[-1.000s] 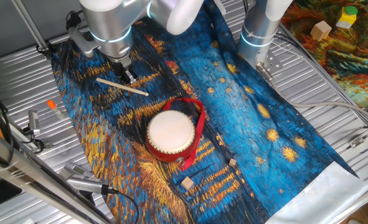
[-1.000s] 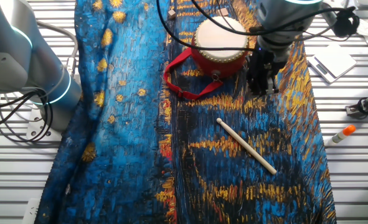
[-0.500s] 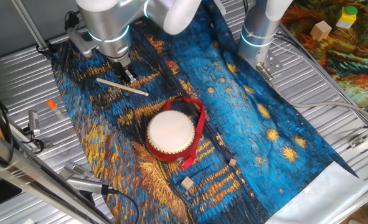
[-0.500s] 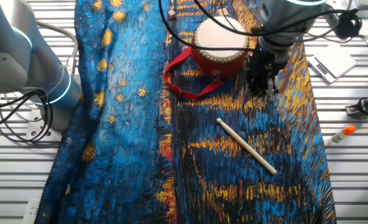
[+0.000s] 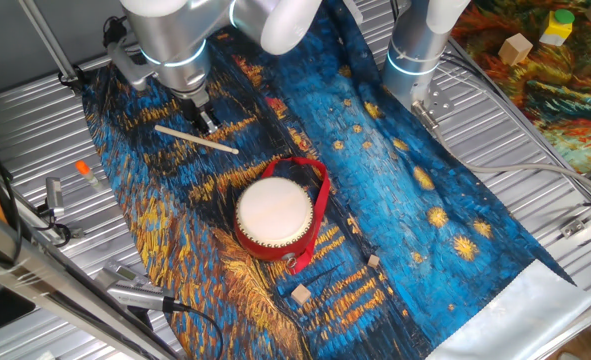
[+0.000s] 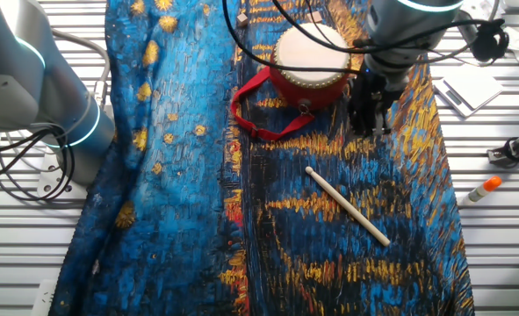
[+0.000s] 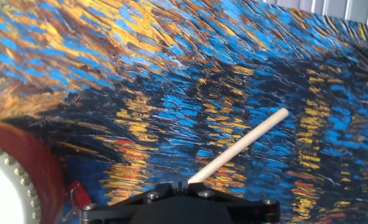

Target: Play the drum

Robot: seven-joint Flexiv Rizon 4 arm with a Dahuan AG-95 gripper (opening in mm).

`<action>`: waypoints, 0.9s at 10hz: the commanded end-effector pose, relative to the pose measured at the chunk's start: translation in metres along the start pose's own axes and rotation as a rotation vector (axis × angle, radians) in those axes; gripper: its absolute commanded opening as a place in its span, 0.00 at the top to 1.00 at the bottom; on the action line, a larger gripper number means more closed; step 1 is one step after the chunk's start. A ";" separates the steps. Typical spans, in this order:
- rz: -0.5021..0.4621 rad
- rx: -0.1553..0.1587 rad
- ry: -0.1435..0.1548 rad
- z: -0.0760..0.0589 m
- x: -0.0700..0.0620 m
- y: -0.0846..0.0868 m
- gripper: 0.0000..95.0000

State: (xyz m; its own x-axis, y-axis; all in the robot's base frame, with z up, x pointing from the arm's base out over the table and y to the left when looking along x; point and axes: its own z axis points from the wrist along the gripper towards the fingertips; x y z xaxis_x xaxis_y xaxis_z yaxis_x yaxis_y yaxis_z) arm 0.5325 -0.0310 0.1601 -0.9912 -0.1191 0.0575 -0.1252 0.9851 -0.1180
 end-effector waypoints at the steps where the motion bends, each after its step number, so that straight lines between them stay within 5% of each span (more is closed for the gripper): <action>1: 0.017 -0.003 -0.005 0.000 0.000 0.000 1.00; 9: 0.211 -0.022 0.003 0.000 0.000 0.000 1.00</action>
State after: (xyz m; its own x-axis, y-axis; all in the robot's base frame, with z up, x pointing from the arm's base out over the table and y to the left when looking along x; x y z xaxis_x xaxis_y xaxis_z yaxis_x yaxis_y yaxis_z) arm 0.5311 -0.0315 0.1597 -0.9965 0.0783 0.0301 0.0746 0.9914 -0.1078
